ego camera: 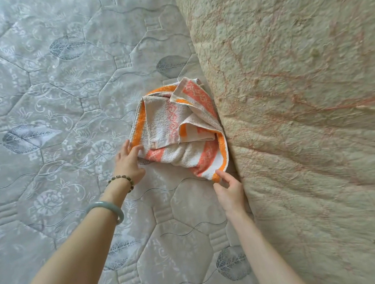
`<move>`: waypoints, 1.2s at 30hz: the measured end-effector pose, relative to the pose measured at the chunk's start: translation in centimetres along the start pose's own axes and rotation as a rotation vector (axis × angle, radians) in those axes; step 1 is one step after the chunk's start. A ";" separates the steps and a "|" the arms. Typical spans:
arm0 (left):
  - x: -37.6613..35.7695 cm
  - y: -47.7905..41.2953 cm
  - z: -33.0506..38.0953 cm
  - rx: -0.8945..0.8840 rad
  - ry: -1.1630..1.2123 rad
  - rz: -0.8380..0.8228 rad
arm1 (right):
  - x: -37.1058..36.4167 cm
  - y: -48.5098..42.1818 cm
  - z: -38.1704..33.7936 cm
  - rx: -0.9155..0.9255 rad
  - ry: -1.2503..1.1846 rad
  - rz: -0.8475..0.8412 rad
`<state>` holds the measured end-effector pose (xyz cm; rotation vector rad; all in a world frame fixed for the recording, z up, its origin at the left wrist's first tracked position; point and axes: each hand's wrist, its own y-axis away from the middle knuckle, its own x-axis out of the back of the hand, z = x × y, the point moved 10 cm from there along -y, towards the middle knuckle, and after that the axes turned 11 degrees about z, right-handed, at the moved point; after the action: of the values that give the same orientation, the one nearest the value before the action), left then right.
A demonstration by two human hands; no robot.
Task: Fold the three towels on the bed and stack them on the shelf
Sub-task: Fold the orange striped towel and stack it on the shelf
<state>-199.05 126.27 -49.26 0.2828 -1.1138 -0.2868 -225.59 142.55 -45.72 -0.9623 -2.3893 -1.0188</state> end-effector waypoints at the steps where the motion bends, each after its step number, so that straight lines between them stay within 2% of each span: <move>1: -0.1 -0.3 -0.4 0.016 0.011 0.033 | -0.2 -0.2 0.1 0.002 0.008 -0.007; 5: 1.1 -0.9 -0.2 -0.011 0.084 0.212 | -0.4 0.0 0.1 0.013 0.025 -0.018; 11: 7.0 0.7 0.6 -0.161 0.031 0.343 | 2.6 0.6 -2.0 0.022 -0.030 0.031; 16: 14.0 5.6 -0.3 -0.337 -0.008 0.348 | 5.4 3.4 -7.7 0.218 0.230 -0.022; 20: 22.3 9.7 -0.3 -0.301 0.023 0.402 | 7.8 7.9 -13.1 0.373 0.339 -0.095; 25: 31.1 16.4 0.9 -0.351 0.058 0.453 | 11.9 13.5 -19.5 0.513 0.431 -0.166; 29: 36.4 21.6 0.5 -0.217 0.116 0.454 | 15.4 18.3 -23.9 0.631 0.457 -0.139; 36: 42.6 28.3 -0.5 -0.180 0.128 0.534 | 17.6 23.8 -27.3 0.773 0.375 -0.043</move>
<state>-178.66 137.01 -3.61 -0.1576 -0.9890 0.1056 -219.12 142.31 -5.96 -0.3909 -2.1821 -0.1905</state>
